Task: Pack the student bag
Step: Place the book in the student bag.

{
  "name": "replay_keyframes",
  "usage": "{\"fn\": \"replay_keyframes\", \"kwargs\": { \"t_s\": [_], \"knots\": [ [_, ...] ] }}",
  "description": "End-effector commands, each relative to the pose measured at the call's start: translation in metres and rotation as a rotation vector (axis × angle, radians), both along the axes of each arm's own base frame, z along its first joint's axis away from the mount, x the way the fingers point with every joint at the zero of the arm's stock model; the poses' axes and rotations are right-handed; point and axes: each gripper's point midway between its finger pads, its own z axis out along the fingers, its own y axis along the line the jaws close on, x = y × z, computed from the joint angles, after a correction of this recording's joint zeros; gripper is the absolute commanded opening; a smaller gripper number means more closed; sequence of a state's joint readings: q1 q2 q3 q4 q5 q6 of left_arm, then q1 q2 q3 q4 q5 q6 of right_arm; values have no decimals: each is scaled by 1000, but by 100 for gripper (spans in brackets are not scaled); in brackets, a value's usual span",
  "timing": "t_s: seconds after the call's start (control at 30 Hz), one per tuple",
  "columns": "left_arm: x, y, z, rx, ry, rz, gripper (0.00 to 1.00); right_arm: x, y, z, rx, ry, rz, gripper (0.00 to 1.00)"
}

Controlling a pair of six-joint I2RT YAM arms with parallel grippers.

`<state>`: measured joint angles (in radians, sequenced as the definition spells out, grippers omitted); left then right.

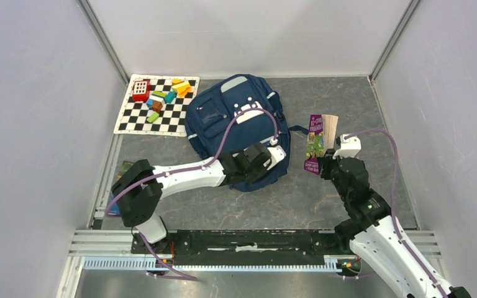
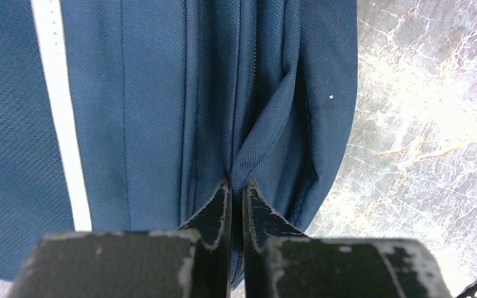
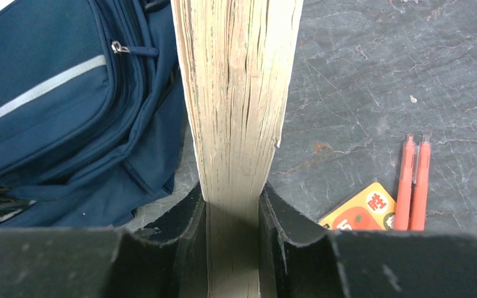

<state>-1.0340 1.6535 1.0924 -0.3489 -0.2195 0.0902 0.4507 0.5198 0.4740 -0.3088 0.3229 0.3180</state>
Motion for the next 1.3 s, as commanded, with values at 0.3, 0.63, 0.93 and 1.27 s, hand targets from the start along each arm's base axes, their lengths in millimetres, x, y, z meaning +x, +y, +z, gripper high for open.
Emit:
{"fn": "replay_keyframes", "kwargs": {
  "t_s": [0.3, 0.63, 0.93, 1.27],
  "knots": [
    [33, -3, 200, -479, -385, 154, 2, -21, 35, 55, 330, -105, 125, 0],
    [34, 10, 208, -557, -444, 177, 2, -31, 100, 38, 706, 42, 327, 0],
    [32, 25, 210, -588, -482, 196, 2, -34, 97, 16, 810, 128, 239, 0],
    [27, 20, 208, -628, -447, 181, 2, -18, 109, 32, 1031, 51, 255, 0]
  ]
}}
